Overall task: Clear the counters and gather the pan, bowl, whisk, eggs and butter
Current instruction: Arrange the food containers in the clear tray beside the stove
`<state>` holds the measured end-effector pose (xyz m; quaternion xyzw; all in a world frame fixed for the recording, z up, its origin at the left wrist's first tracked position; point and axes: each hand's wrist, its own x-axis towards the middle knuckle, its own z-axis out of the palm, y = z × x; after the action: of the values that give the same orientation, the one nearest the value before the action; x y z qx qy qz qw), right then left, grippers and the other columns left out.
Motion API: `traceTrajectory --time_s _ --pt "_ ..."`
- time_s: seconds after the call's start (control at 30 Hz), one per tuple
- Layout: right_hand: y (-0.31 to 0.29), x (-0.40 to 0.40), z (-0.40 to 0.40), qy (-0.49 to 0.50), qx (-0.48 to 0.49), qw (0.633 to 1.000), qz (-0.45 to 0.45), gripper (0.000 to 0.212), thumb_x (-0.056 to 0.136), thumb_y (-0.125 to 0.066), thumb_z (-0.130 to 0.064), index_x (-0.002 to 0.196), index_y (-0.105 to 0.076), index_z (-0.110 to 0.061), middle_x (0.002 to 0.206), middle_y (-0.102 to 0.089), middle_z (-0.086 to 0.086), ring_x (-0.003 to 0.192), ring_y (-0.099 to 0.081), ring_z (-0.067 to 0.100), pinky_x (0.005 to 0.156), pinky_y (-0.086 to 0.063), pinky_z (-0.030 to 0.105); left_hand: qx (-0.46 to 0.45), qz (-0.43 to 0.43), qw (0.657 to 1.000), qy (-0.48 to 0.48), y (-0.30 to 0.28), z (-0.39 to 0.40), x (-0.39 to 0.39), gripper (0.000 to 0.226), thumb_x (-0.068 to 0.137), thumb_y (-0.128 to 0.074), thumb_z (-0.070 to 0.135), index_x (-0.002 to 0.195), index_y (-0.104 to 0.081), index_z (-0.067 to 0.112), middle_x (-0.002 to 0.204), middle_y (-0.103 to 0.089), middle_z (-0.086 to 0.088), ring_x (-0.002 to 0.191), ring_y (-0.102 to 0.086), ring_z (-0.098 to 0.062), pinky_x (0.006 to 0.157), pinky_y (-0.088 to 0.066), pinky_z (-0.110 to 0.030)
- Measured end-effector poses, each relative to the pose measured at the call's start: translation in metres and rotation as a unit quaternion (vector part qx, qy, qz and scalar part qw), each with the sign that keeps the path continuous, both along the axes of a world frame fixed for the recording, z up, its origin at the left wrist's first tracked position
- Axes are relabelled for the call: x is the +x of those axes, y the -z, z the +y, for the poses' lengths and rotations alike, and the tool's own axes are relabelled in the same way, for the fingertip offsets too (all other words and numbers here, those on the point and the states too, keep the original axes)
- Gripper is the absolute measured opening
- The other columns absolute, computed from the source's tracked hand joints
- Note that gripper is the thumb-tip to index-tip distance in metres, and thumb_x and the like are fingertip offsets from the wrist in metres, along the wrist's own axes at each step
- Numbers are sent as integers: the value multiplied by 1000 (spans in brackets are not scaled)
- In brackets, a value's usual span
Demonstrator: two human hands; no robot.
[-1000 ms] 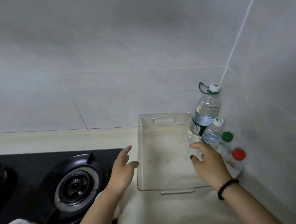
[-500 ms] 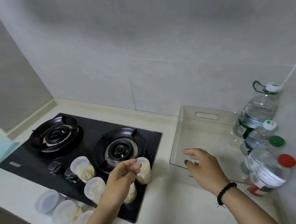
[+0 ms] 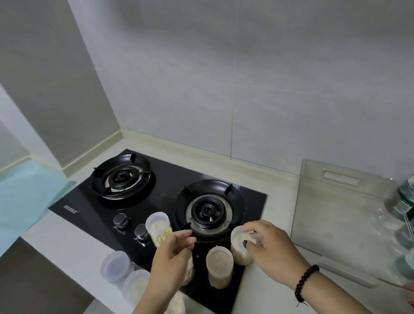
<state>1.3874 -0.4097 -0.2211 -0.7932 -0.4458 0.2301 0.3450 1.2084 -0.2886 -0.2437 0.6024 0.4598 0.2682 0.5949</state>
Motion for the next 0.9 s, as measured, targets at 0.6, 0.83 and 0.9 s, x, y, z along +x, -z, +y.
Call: traceTrajectory --time_s 0.6,0.83,0.9 --pt "27 -41 98 58 -58 996 38 28 92 -55 -20 114 -57 -36 119 -52 -25 108 -52 -6 90 -44 11 143 254 940 177 43 154 -16 71 75 -72 12 138 -47 30 141 -38 -3 130 -34 -24 108 -34 -34" --pt "22 -37 95 56 -59 996 36 28 92 -53 -19 114 -57 -36 118 -51 -25 107 -53 -5 94 -45 16 149 255 941 165 55 153 -14 71 72 -77 16 135 -49 35 128 -44 -2 119 -46 -25 101 -42 -35" --pt "20 -36 88 47 -63 996 32 28 91 -53 -19 112 -57 -37 116 -50 -27 106 -53 -5 94 -45 16 153 245 946 149 51 150 -15 71 69 -79 19 133 -52 35 121 -45 2 116 -48 -22 97 -44 -33"
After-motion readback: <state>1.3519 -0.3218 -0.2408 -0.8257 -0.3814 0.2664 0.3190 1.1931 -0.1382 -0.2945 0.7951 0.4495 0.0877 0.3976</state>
